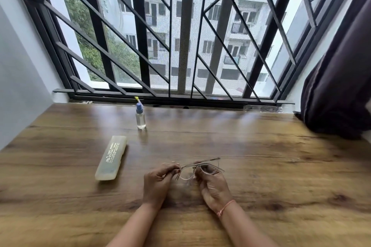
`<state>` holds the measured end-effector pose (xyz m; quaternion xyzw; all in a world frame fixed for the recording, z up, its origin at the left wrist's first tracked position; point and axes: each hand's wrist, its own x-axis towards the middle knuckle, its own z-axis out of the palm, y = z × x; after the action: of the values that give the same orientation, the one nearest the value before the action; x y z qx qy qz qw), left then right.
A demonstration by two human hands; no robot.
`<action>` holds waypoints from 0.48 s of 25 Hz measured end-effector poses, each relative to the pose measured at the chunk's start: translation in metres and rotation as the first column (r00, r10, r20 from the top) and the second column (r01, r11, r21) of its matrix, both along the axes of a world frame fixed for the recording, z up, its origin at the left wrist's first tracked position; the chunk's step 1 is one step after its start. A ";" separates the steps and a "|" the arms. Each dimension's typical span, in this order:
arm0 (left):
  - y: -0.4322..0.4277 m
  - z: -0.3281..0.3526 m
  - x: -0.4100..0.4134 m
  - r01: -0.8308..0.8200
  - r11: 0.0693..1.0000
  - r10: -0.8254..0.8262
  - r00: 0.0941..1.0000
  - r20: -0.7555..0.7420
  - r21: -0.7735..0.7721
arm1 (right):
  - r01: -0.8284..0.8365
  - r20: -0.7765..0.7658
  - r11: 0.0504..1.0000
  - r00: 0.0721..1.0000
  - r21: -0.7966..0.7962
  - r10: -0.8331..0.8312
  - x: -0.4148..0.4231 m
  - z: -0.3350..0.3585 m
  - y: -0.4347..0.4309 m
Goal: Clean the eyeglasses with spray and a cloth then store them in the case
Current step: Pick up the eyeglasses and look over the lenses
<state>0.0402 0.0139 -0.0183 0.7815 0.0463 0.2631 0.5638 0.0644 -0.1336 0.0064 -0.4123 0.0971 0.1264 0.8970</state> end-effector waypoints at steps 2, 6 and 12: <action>0.001 -0.001 0.001 -0.046 0.997 0.046 0.999 -0.010 -0.054 | 0.005 -0.007 1.000 1.000 -0.021 -0.005 0.002 0.000 -0.002; 0.002 -0.003 0.003 -0.097 0.993 0.095 0.995 -0.030 -0.074 | 0.193 0.043 0.977 0.981 -0.088 -0.190 0.010 -0.002 -0.025; -0.001 0.003 0.000 -0.214 0.967 0.208 0.976 0.061 0.141 | 0.505 0.615 0.507 0.786 -0.698 0.064 0.014 0.004 -0.045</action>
<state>0.0405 0.0130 -0.0150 0.8054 0.0968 0.3420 0.4744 0.0788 -0.1785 0.0100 -0.7891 -0.0721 -0.1872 0.5805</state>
